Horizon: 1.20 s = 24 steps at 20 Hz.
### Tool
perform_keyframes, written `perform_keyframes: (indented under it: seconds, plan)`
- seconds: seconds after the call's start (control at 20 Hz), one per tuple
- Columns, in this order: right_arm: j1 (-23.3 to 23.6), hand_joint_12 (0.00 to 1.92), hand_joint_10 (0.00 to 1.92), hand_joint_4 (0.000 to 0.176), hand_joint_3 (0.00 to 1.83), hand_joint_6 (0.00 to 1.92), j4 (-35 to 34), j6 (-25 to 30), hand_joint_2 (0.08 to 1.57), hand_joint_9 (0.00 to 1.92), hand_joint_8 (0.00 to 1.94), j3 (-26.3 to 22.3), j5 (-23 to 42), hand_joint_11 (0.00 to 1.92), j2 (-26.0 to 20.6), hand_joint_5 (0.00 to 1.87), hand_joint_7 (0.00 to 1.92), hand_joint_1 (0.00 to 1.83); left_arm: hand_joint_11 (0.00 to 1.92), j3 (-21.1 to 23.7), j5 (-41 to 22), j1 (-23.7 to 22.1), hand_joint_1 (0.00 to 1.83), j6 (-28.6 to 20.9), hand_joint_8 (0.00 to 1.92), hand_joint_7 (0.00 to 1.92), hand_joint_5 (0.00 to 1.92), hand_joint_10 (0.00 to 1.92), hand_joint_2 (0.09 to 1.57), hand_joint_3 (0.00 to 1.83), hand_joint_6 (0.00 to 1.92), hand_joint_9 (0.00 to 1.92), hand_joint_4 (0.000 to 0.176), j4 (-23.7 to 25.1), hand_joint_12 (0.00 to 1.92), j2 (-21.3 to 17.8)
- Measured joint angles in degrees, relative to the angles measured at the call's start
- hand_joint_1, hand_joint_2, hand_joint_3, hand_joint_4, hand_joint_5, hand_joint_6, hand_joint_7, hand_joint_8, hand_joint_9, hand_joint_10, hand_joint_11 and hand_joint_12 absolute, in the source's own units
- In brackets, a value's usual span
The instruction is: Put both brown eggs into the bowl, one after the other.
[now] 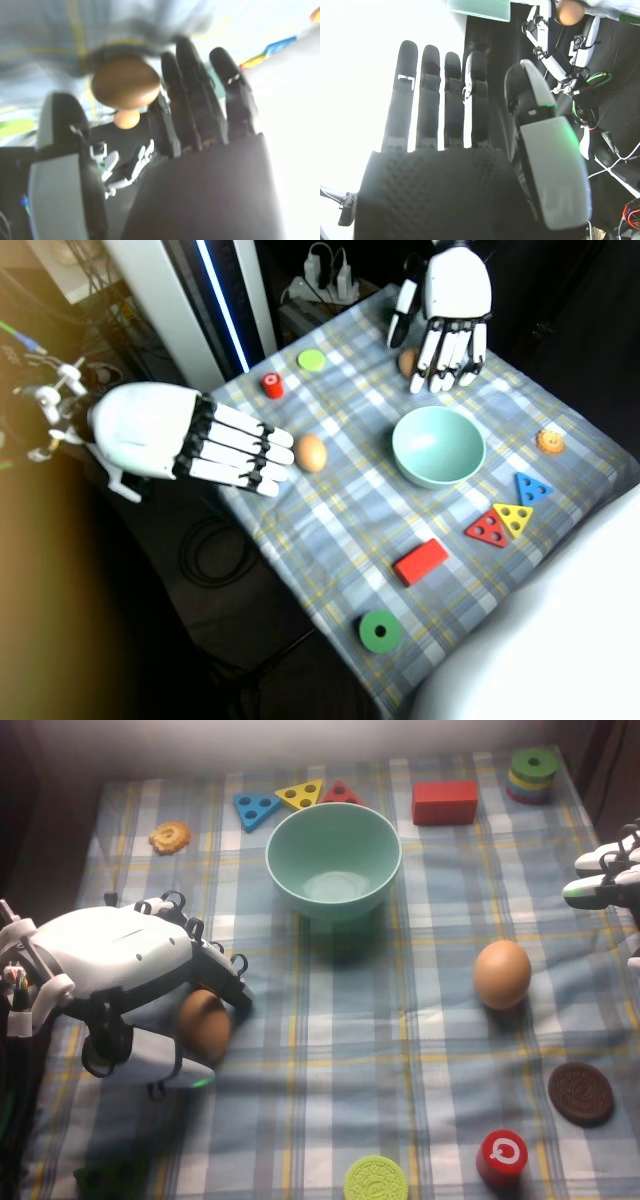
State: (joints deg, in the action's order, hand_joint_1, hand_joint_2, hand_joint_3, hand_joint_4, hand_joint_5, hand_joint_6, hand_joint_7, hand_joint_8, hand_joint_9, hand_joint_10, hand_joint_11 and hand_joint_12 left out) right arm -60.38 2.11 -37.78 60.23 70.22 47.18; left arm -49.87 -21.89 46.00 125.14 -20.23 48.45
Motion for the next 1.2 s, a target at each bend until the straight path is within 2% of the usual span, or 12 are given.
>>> perform_keyframes:
  seconds: [0.15,0.3,0.35,0.45,0.5,0.65,0.75,0.8,0.9,0.95,1.1,1.2]
  plan:
    - [0.00,0.58,0.01,0.000,0.00,0.00,0.02,0.02,1.33,0.56,0.00,0.00,0.00,0.37,0.00,0.66,0.56,0.74,0.00,-0.02,0.00,0.00,1.05,0.00,0.00,0.72,0.77,0.00,1.05,0.00,0.00,0.67,0.100,-0.44,0.98,-0.02]
    - [0.00,0.58,0.00,0.000,0.00,0.00,0.02,0.04,1.34,0.56,0.00,0.00,0.00,0.37,0.00,0.66,0.55,0.73,0.00,-0.13,0.00,0.00,1.14,-0.02,0.00,0.71,0.76,0.00,1.03,0.00,0.00,0.67,0.094,-1.29,0.98,-0.02]
    - [0.00,0.58,0.00,0.000,0.00,0.00,0.02,0.07,1.34,0.57,0.00,0.00,0.00,0.37,0.00,0.66,0.56,0.72,0.00,-0.15,0.00,0.00,1.13,-0.02,0.00,0.67,0.73,0.00,1.04,0.00,0.00,0.63,0.102,-1.46,0.91,-0.02]
    - [0.00,0.59,0.01,0.000,0.00,0.00,0.02,0.09,1.33,0.59,0.01,0.00,0.00,0.39,0.00,0.67,0.58,0.73,0.00,-0.24,0.00,0.00,1.13,-0.02,0.01,0.70,0.73,0.01,1.00,0.00,0.00,0.66,0.117,-1.77,0.98,-0.02]
    - [0.00,0.59,0.01,0.000,0.00,0.00,0.02,0.15,1.33,0.59,0.01,0.00,0.00,0.39,0.00,0.66,0.57,0.72,0.00,-0.24,0.00,0.00,1.04,-0.02,0.00,0.66,0.67,0.00,1.01,0.00,0.00,0.65,0.135,-1.88,0.93,-0.02]
    - [0.00,0.60,0.00,0.000,0.00,0.00,0.02,0.22,1.33,0.58,0.00,0.00,0.00,0.38,0.00,0.66,0.58,0.72,0.00,-0.22,-0.02,0.00,0.97,0.00,0.00,0.61,0.58,0.00,0.97,0.00,0.00,0.66,0.142,-1.88,0.98,-0.02]
    - [0.00,0.60,0.00,0.000,0.00,0.00,0.02,0.22,1.34,0.57,0.00,0.00,0.00,0.37,0.00,0.66,0.57,0.72,0.00,-0.22,-0.04,0.00,0.96,0.00,0.00,0.55,0.48,0.00,0.96,0.00,0.00,0.61,0.168,-1.88,0.94,-0.04]
    - [0.00,0.60,0.00,0.000,0.00,0.00,0.02,0.22,1.34,0.57,0.00,0.00,0.00,0.37,0.00,0.66,0.56,0.72,0.00,-0.15,0.00,0.00,0.96,0.00,0.00,0.54,0.44,0.00,0.95,0.00,0.00,0.60,0.174,-1.97,0.93,-0.11]
    - [0.00,0.60,0.00,0.000,0.00,0.00,0.02,0.24,1.34,0.57,0.00,0.00,0.00,0.37,0.00,0.67,0.58,0.74,0.00,-0.09,0.02,0.00,0.93,1.09,0.00,0.56,0.47,0.01,0.90,0.00,0.00,0.61,0.174,-3.34,1.10,-0.52]
    - [0.00,0.60,0.00,0.000,0.00,0.00,0.02,0.24,1.34,0.57,0.00,0.00,0.00,0.37,0.00,0.67,0.58,0.74,0.00,0.07,-0.09,0.00,0.91,3.43,0.00,0.56,0.49,0.00,0.90,0.00,0.00,0.61,0.175,-4.94,1.08,-0.98]
    - [0.00,0.60,0.00,0.000,0.00,0.00,0.07,0.26,1.34,0.57,0.00,0.00,0.02,0.38,0.00,0.68,0.57,0.76,0.00,0.31,-0.81,0.33,0.92,5.35,0.00,0.55,0.51,0.00,0.92,0.00,0.00,0.59,0.150,-6.69,1.06,-1.62]
    - [0.00,0.60,0.00,0.000,0.00,0.00,0.02,0.28,1.34,0.56,0.00,0.00,0.00,0.37,0.00,0.68,0.57,0.75,0.00,0.31,-0.52,0.61,0.90,5.35,0.00,0.54,0.50,0.00,0.93,0.00,0.00,0.60,0.155,-7.19,1.23,-1.62]
